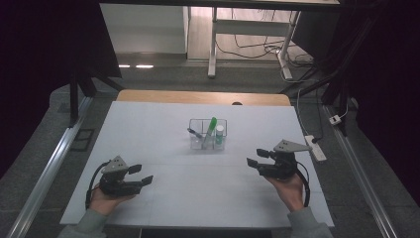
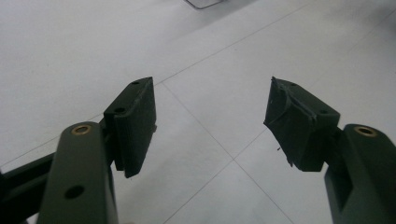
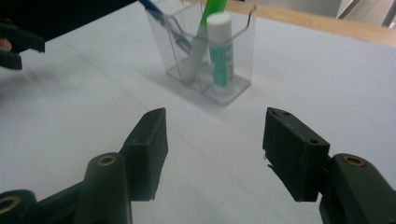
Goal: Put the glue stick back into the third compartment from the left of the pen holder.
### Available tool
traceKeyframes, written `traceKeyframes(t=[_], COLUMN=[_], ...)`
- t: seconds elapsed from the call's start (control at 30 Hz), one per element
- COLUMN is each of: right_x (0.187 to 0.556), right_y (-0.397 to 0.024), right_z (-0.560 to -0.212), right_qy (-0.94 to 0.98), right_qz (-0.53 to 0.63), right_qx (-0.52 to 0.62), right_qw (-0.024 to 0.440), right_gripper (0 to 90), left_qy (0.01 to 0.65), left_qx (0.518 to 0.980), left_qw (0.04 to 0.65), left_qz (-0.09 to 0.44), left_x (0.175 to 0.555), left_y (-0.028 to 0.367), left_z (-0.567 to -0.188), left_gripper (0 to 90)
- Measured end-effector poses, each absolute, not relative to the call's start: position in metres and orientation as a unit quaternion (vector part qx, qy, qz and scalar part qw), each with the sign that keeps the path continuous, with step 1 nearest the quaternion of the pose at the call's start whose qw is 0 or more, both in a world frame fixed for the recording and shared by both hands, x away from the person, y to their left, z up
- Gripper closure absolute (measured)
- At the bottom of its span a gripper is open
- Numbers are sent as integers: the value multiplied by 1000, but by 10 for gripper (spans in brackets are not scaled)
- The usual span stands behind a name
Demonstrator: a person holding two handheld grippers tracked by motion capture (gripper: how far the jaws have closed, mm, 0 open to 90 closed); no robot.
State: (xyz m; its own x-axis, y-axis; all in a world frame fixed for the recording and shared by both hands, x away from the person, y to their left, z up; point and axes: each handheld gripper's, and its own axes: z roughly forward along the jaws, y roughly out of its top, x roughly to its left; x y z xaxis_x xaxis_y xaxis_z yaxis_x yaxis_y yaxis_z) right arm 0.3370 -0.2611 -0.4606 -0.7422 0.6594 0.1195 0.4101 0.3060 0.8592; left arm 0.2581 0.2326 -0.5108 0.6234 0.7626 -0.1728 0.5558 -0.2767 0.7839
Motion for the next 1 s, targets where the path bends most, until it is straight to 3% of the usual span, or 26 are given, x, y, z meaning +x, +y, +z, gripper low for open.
traceKeyframes(t=[0.3,1.0], right_x=[316,313], right_y=[-285,-294], right_z=[-478,-486], right_qy=[808,815], right_qz=[462,448], right_qx=[344,340], right_qw=[127,137], right_gripper=[393,383], left_qy=[417,415], left_qx=[790,792], left_qw=[434,432], left_qz=[118,116], left_x=[260,261], left_y=[231,232], left_z=[-511,-512], left_gripper=[331,327])
